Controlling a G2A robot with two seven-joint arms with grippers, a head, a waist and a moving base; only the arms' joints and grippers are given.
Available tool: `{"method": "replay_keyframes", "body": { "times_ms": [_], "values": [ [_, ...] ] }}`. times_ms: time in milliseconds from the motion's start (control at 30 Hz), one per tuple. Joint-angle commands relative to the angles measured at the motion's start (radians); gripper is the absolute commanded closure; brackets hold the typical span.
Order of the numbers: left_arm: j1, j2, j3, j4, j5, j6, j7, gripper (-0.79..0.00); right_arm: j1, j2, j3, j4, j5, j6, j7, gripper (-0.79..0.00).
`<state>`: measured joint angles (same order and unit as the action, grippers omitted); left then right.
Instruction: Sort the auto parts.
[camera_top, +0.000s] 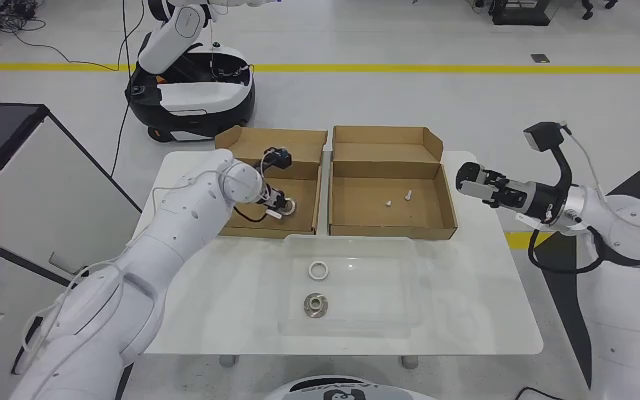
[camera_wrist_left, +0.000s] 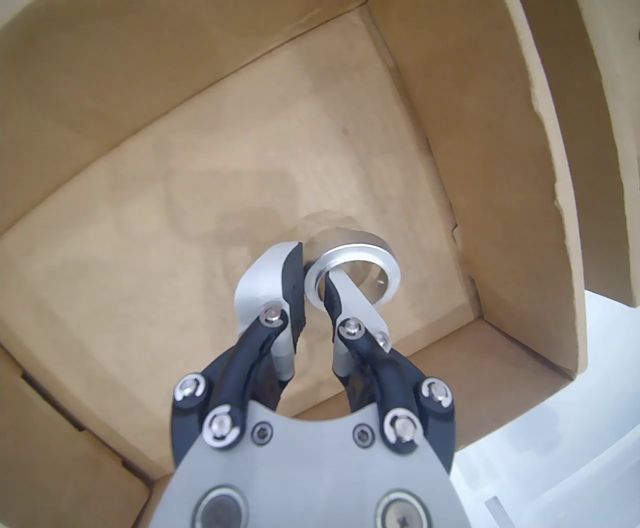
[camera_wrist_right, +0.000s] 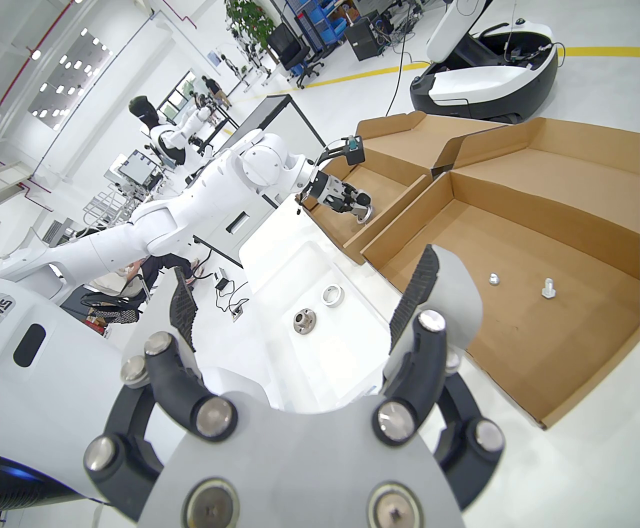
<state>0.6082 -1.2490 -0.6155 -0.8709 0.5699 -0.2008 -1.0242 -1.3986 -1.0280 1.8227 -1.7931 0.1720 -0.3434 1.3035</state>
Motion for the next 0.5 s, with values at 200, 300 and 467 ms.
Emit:
{"method": "replay_keyframes", "body": {
  "times_ms": [200, 300, 467],
  "values": [
    [0.003, 0.0, -0.03, -0.016, -0.016, 0.014, 0.011, -0.785, 0.0, 0.0, 0.0, 0.0, 0.0, 0.0, 0.0, -0.785],
    [0.008, 0.005, -0.054, -0.041, -0.038, 0.017, 0.02, -0.785, 0.0, 0.0, 0.0, 0.0, 0.0, 0.0, 0.0, -0.785],
    [0.029, 0.024, -0.106, -0.122, -0.056, 0.025, 0.013, -0.785, 0.0, 0.0, 0.0, 0.0, 0.0, 0.0, 0.0, -0.785]
  ]
}}
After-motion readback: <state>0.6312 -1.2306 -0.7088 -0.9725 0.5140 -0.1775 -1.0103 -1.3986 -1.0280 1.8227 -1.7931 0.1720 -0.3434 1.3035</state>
